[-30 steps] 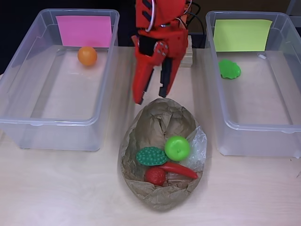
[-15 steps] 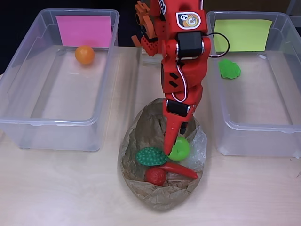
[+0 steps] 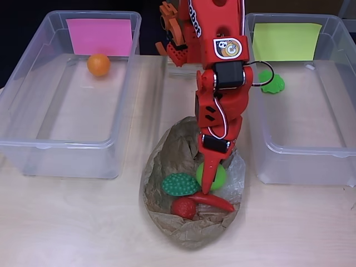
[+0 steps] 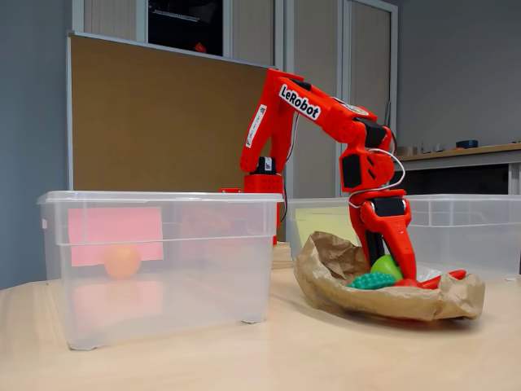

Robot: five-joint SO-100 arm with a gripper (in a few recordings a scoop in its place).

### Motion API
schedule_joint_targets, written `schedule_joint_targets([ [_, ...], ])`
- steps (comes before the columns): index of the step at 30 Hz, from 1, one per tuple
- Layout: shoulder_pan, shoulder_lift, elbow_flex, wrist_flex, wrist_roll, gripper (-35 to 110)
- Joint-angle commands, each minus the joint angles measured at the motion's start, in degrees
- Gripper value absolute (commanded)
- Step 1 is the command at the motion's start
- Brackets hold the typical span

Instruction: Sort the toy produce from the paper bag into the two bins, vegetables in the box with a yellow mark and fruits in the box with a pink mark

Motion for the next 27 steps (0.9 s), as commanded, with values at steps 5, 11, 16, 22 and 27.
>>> schedule_joint_targets([
  [5,0.18,2.11,-2.2,2.55,0.97,27],
  [11,0.09,4.83,-7.21,10.63,2.46,24],
  [16,-0.7,9.58,-11.87,18.37,3.43,23],
  [22,3.43,25.22,-8.96,21.53,5.36,21],
  [27,14.06,40.34,0.53,19.86,9.05,20],
])
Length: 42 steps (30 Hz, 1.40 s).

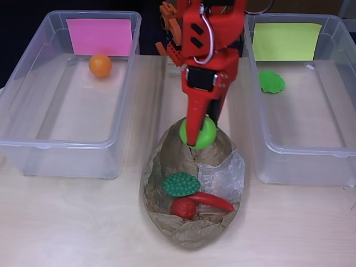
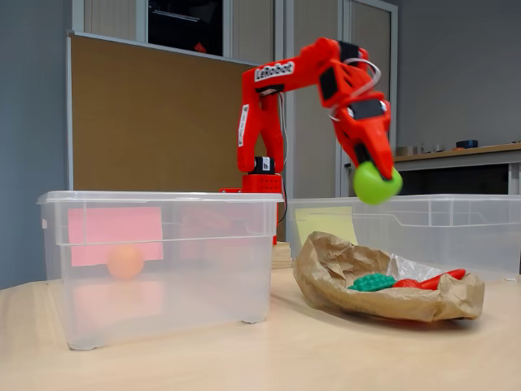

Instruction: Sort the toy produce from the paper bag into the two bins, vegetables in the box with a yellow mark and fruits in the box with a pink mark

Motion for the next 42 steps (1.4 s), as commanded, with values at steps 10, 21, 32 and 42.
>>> schedule_joint_targets([
  [10,41.48,22.85,14.33,7.56,17.58,21],
  [21,64.34,25.31,32.7,-5.8,24.7,28],
  [32,69.43,18.98,46.41,-21.01,25.75,34],
  [42,67.68,12.83,43.24,-21.18,22.41,47],
])
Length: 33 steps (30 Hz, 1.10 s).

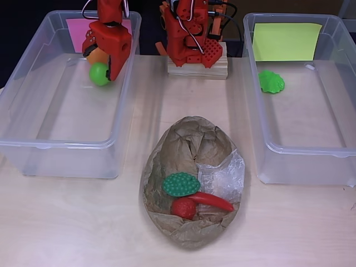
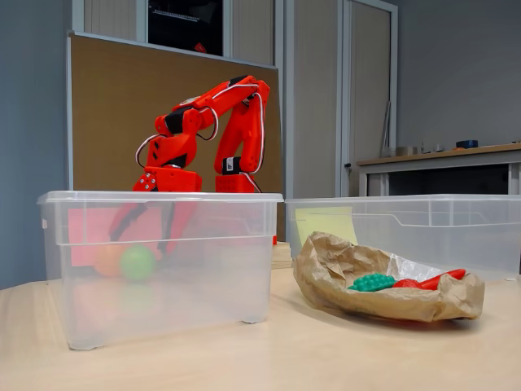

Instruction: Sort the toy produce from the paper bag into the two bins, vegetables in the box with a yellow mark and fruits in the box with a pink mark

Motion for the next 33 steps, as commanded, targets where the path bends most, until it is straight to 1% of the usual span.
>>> schedule_joint_targets([
  [1,-1.58,1.05,-2.11,1.85,-2.11,46],
  [4,-5.89,4.75,-5.62,4.48,-7.73,40],
  [10,-16.79,9.49,-17.49,16.7,-14.68,35],
  [13,-24.96,10.11,-24.35,21.88,-17.93,34],
  [16,-35.95,8.61,-30.67,24.08,-19.95,32],
  [21,-51.24,0.97,-37.88,22.94,-19.51,31],
  [24,-57.57,-5.01,-39.29,19.07,-18.9,30],
  [29,-65.21,-17.75,-40.87,11.78,-19.95,35],
  [33,-68.2,-26.98,-40.96,7.38,-19.42,41],
])
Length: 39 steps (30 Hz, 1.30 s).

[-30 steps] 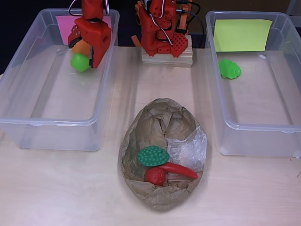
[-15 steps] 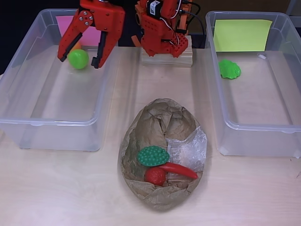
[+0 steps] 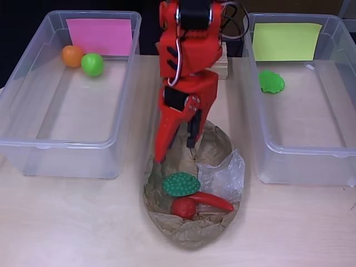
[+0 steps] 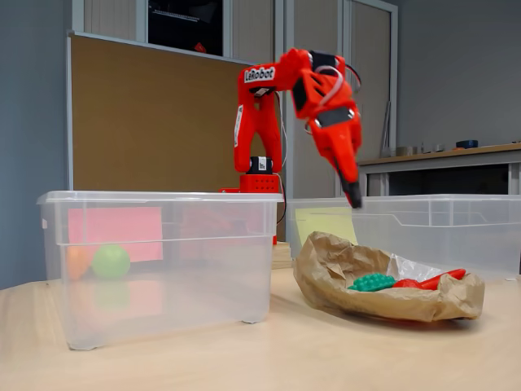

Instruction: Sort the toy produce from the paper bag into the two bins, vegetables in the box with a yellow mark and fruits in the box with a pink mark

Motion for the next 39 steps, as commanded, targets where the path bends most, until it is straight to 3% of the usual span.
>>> schedule_joint_targets([
  [1,-2.9,-5.36,-1.58,-2.72,0.97,43],
  [11,-4.13,-15.29,2.2,-12.92,12.3,58],
  [27,-6.59,-29.0,-8.53,-12.04,5.54,54],
  [39,-2.81,-30.5,-15.38,-2.29,1.41,50],
])
